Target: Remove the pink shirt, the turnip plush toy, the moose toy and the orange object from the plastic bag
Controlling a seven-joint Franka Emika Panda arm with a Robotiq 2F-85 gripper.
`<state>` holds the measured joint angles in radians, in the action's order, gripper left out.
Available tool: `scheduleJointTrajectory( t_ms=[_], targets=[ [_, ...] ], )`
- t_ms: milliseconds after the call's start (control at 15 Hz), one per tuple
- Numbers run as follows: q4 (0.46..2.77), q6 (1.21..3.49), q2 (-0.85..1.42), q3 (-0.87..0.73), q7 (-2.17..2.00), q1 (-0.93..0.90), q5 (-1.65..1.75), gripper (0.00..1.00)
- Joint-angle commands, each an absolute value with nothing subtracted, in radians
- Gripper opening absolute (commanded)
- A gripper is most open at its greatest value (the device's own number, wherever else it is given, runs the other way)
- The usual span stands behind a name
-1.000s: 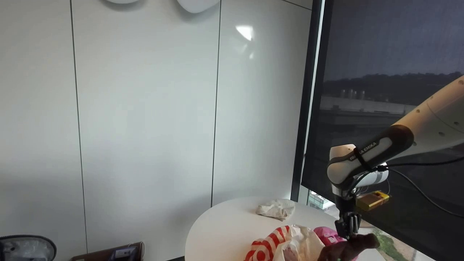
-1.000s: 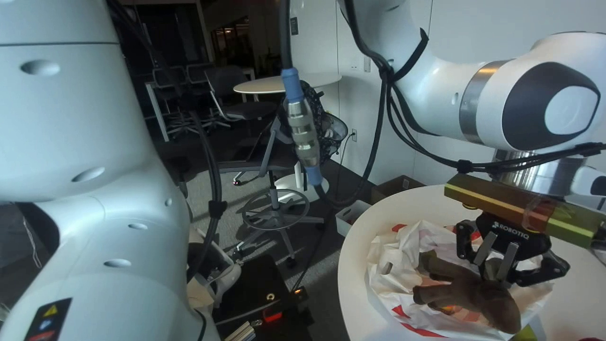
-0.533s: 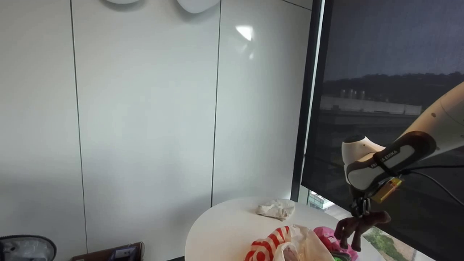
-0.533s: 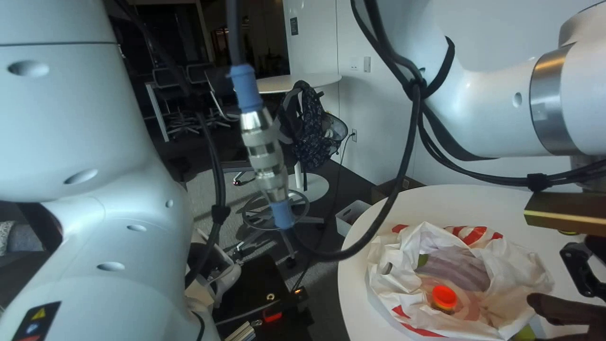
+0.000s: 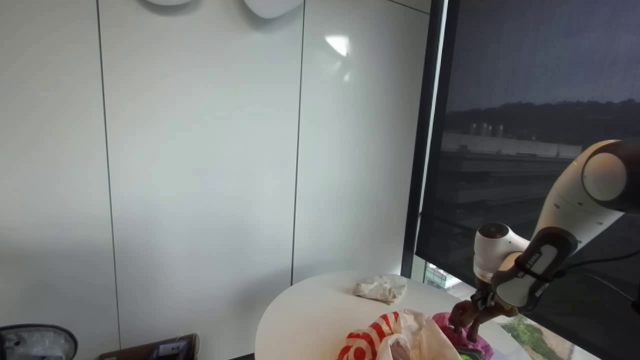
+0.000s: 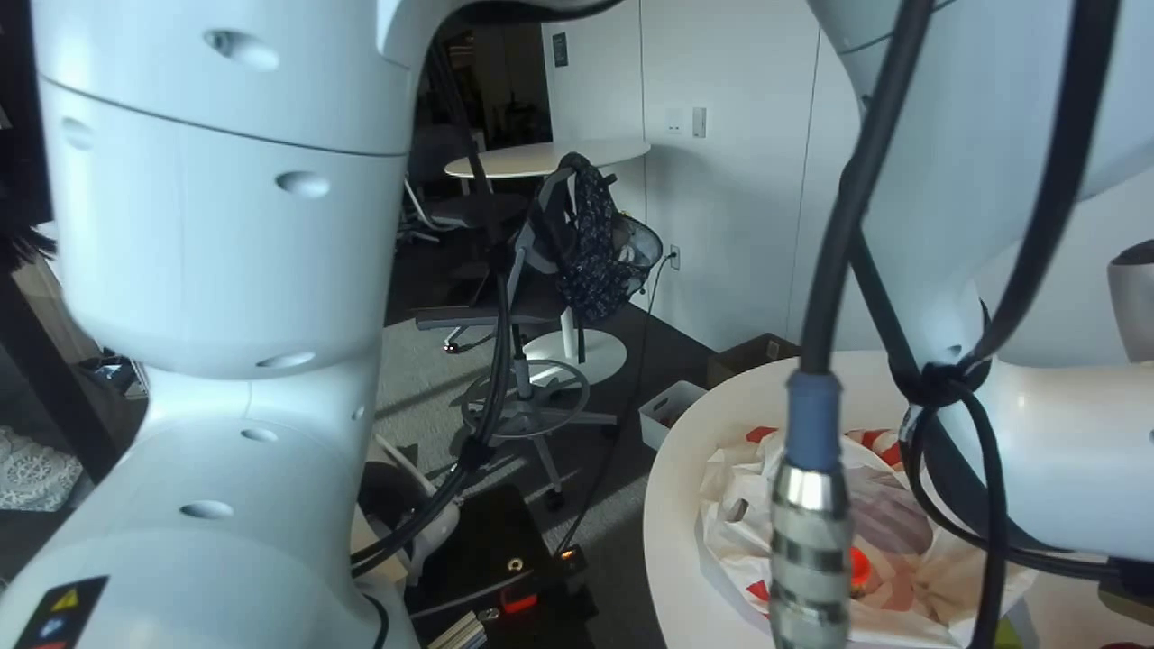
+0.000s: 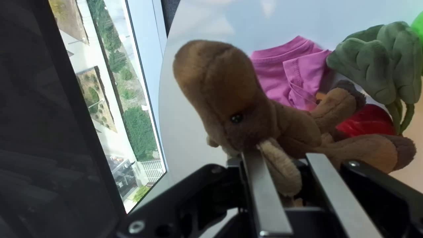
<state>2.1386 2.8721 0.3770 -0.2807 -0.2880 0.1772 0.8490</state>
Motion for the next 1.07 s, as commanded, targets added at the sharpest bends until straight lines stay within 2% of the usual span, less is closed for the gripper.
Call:
scheduleJointTrajectory(
  t_ms=[0, 67, 133, 400, 600, 733, 1000],
  targets=[
    [2.037, 2.941, 0.532, -0.308, -0.394, 0.165, 0.860, 0.34],
    [2.041, 2.944, 0.542, -0.287, -0.384, 0.178, 0.831, 0.35],
    [2.055, 2.940, 0.532, -0.269, -0.388, 0.181, 0.807, 0.41],
    [2.157, 2.938, 0.431, -0.208, -0.261, 0.178, 0.622, 0.71],
    [2.226, 2.978, 0.338, -0.237, -0.200, 0.103, 0.571, 0.95],
    [2.304, 2.924, 0.259, -0.163, -0.088, 0.123, 0.488, 1.00],
    [2.466, 2.861, 0.170, 0.026, 0.204, 0.173, 0.190, 1.00]
  ],
)
